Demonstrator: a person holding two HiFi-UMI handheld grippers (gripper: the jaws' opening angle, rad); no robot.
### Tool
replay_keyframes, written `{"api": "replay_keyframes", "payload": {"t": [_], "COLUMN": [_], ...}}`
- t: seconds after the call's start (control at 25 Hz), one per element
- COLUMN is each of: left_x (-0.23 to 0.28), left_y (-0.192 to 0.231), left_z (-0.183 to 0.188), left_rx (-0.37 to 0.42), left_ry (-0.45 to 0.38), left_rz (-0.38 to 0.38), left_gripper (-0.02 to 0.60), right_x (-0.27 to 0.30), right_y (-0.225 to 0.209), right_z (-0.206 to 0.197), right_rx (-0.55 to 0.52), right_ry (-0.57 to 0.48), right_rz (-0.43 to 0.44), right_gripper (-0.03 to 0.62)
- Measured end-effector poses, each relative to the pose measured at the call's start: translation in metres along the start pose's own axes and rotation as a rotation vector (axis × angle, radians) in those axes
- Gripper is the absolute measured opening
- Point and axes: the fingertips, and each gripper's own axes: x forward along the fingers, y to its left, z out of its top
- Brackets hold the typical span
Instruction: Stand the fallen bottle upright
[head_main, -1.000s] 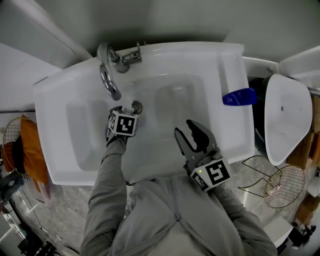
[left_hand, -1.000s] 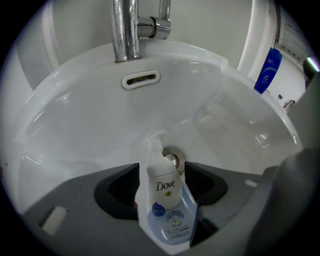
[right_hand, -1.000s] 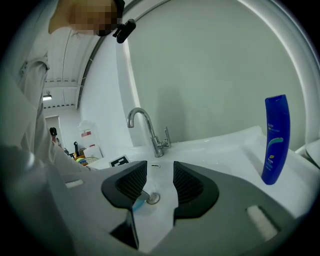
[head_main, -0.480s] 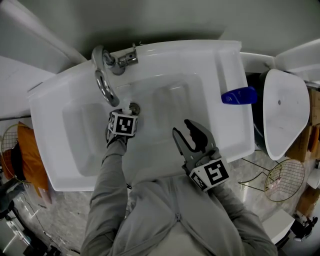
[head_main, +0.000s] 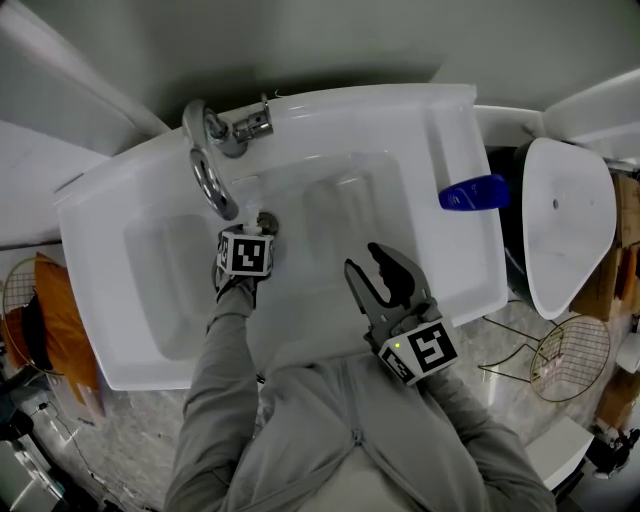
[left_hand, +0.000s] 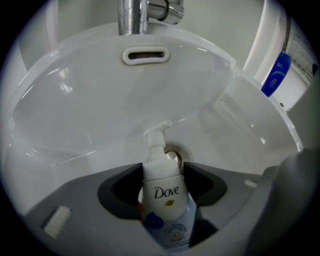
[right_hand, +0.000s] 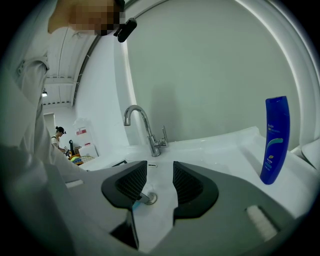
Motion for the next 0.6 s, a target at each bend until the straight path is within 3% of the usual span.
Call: {"api": "replay_keyframes", "payload": {"t": [0.6], "left_x": [-0.009], "left_y": [-0.011], "left_z": [0.014], "left_rx": [0.058], "left_ry": [-0.065], "left_rz": [0.006], "left_gripper": [0.301], "right_x": [-0.017], "right_y": [-0.005], "right_z": [0.001], "right_rx": [0.030], "right_ry": [-0.023], "right_rz": [-0.047], "right_gripper": [0.160]}}
